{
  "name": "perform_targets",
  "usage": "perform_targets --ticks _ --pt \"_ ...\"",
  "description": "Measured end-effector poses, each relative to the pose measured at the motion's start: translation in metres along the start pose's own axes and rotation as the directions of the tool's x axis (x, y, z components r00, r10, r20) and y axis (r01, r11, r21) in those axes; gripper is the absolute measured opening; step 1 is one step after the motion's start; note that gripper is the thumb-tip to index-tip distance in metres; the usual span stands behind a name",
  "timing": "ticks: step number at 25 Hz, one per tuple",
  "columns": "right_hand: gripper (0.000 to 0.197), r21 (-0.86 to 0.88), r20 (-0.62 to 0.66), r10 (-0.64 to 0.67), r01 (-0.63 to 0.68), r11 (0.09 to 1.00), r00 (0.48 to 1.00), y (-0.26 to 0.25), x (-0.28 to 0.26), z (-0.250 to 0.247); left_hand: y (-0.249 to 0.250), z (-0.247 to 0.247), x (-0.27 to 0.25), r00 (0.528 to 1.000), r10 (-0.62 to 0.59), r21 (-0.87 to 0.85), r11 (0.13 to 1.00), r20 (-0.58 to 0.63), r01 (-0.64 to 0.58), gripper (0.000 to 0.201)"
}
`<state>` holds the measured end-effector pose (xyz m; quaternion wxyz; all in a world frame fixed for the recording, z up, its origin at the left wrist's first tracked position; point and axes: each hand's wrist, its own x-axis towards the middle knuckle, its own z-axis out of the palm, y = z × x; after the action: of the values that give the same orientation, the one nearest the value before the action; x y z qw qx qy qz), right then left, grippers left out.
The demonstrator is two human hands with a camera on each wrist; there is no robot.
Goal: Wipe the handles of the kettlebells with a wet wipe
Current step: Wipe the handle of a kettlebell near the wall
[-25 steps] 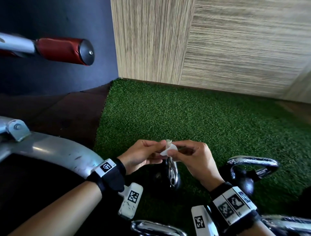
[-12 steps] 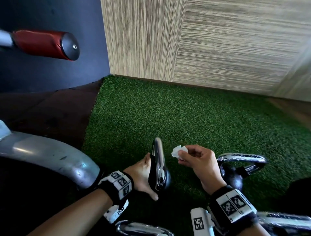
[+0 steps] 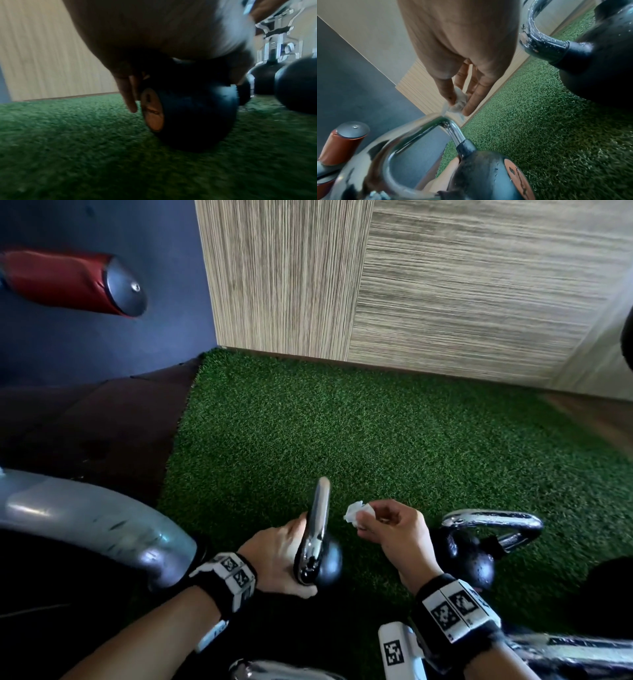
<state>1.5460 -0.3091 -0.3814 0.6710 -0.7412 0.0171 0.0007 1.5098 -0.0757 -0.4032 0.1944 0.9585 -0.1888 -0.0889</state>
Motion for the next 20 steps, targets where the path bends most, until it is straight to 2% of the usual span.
perform_targets --ticks 3,5,7,10,13,16,20 --pt "0.011 -0.055 -0.001 0.029 -0.029 0.998 1.0 0.015 0.004 0.003 -0.01 -0.017 -0.001 0.993 0.106 -0.06 0.993 0.059 -0.103 0.1" --pt "0.025 -0.123 0.013 0.038 -0.036 0.992 0.999 0.025 0.005 0.007 -0.012 -0.011 -0.003 0.989 0.15 -0.139 0.979 0.016 -0.146 0.107" --pt "0.027 -0.213 -0.002 0.033 -0.032 0.976 0.999 0.032 0.009 0.013 -0.017 0.001 -0.005 0.984 0.179 -0.212 0.961 -0.009 -0.177 0.11" --pt "0.019 -0.332 -0.036 0.041 -0.05 0.942 0.999 0.034 0.017 0.027 -0.025 0.009 -0.006 0.985 0.169 -0.134 0.976 -0.031 -0.171 0.112" --pt "0.021 -0.41 0.011 0.07 -0.06 0.91 0.997 0.047 0.025 0.039 -0.019 0.006 -0.008 0.996 0.093 -0.074 0.993 -0.006 -0.093 0.122" --pt "0.023 -0.372 0.022 0.098 -0.083 0.924 0.995 0.048 0.029 0.043 -0.009 0.006 -0.007 1.0 0.021 -0.102 0.995 0.002 -0.021 0.128" --pt "0.035 -0.254 0.043 0.102 -0.087 0.963 0.994 0.042 0.041 0.042 -0.005 0.005 -0.008 1.0 -0.012 -0.145 0.989 -0.019 0.009 0.115"
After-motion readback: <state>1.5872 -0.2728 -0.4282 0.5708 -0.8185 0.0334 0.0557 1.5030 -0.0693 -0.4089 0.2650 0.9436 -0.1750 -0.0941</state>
